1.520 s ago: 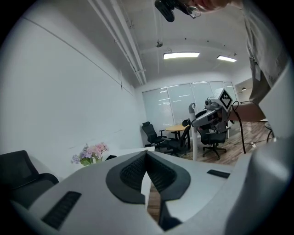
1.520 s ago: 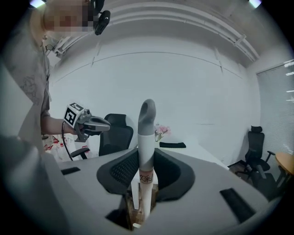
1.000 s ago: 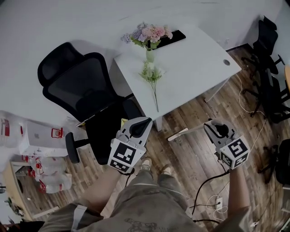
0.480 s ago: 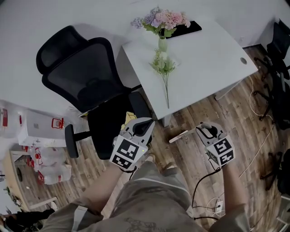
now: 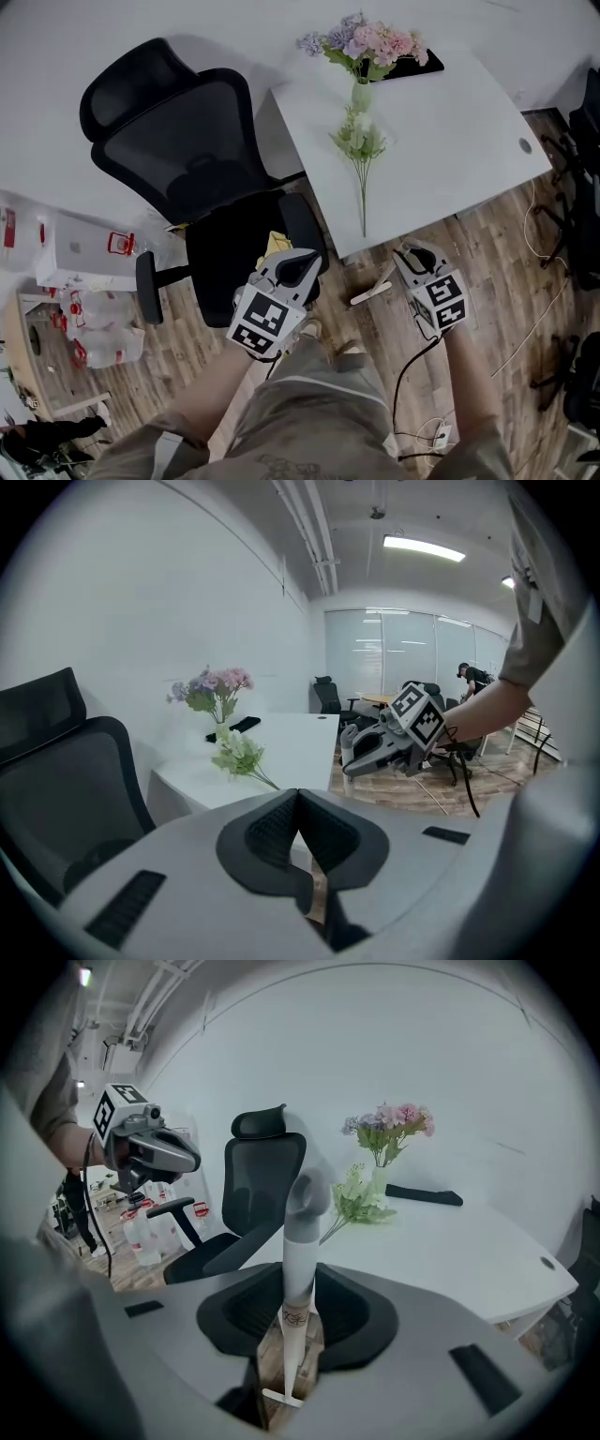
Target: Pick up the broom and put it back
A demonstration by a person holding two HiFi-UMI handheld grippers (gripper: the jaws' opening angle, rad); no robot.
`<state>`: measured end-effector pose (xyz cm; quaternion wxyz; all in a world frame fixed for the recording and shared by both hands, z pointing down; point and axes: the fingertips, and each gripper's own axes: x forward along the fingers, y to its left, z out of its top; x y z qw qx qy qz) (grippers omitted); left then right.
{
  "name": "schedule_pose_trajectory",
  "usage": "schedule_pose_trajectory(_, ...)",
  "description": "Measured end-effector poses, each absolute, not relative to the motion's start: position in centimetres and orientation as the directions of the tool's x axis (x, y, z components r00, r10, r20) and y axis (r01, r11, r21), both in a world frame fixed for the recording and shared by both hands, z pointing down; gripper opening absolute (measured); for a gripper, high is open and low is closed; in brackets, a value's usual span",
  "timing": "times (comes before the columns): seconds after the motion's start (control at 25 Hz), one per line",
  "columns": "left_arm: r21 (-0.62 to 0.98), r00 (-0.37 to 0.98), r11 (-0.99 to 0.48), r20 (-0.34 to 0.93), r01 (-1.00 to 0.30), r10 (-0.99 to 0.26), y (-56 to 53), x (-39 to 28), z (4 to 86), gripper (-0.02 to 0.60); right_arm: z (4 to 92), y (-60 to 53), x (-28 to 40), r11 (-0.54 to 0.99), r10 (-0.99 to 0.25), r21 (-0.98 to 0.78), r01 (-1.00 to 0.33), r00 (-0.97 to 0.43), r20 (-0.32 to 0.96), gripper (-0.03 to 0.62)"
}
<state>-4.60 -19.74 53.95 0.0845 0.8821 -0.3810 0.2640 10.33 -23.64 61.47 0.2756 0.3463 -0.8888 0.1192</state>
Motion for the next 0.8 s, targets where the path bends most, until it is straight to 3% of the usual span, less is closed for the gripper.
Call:
schedule_pose_trajectory(0.36, -0.033, 0.554, -0.669, 0.530, -0.743, -0.642, -20.5, -6.6, 54.1, 0.017, 62.4, -26.9, 7.8, 0.705, -0.581, -0.013, -0.709, -0.588, 0.563, 0.123)
schedule_pose_trajectory(0.56, -0.027, 0.547, -0.656, 0.526, -0.755, -0.651, -20.5, -7.3, 53.7, 0.017, 62.3, -26.8, 7.9, 0.696, -0.571, -0.032, -0.717, -0.580, 0.580, 0.198)
schedule_pose_trajectory(0.8, -0.033, 0.560, -0.662, 0.503, -0.749, -0.659, -20.4, -7.2, 51.8, 0.017, 58.3, -25.0, 9.0, 0.669, -0.615, -0.025, -0.743, -0.572, 0.543, 0.196)
